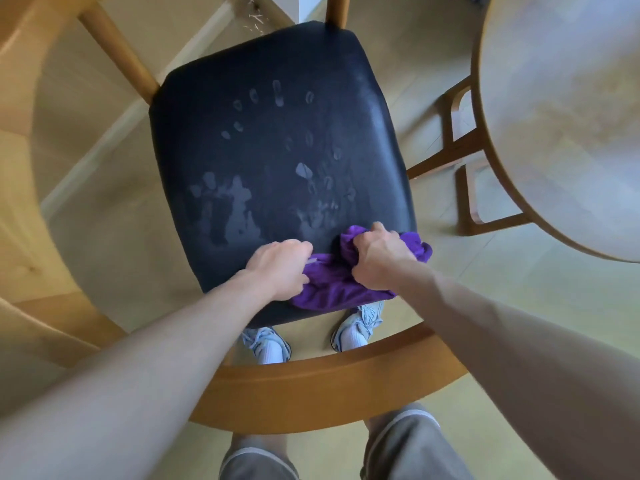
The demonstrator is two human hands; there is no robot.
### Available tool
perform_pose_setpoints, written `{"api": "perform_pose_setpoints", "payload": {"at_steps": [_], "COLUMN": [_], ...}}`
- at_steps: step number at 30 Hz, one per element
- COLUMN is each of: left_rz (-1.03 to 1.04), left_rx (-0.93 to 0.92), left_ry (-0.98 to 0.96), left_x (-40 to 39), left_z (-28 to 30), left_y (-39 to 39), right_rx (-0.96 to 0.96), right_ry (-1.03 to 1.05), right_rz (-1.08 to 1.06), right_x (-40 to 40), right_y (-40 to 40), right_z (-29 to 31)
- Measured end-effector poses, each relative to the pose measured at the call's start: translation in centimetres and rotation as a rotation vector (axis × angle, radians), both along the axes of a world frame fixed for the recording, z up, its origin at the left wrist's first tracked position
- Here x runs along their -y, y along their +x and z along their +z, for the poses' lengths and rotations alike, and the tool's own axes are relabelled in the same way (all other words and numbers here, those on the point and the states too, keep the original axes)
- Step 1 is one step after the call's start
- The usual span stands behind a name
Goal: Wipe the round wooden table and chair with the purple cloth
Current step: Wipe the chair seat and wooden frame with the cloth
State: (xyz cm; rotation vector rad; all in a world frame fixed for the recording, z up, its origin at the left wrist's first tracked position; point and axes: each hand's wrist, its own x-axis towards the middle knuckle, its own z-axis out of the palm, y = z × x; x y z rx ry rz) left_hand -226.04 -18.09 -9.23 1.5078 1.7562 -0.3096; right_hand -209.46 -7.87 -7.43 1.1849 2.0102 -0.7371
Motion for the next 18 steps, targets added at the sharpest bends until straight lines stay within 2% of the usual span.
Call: {"api": "perform_pose_setpoints", "payload": {"at_steps": [7, 10, 13, 16, 18], "left_rz": [-0.106, -0.117, -0.104, 0.068, 0.349], "left_rx": [-0.218, -0.278, -0.330, -0.362, -0.335], "left_ry": [-0.048, -0.092, -0.036, 0.098, 0.232], "left_x": [1.4, 1.0, 0.8, 0.3, -0.4], "left_z": [0.6, 0.9, 1.5, 1.9, 1.9], "left_y": [-8.2, -10.3, -11.6, -13.8, -15.1], "right_rx": [-0.100, -0.163, -0.305, -0.443, -0.519], "right_ry": [-0.022, -0.089, -0.150, -0.049, 0.085], "right_rz": [-0.034, -0.060, -0.079, -0.135, -0.255], "right_x": [7.1, 7.5, 5.9, 3.4, 1.1], "right_y": [-6.6, -7.7, -7.7, -9.0, -10.4], "right_z": [0.0, -0.1, 0.3, 0.6, 0.5]}}
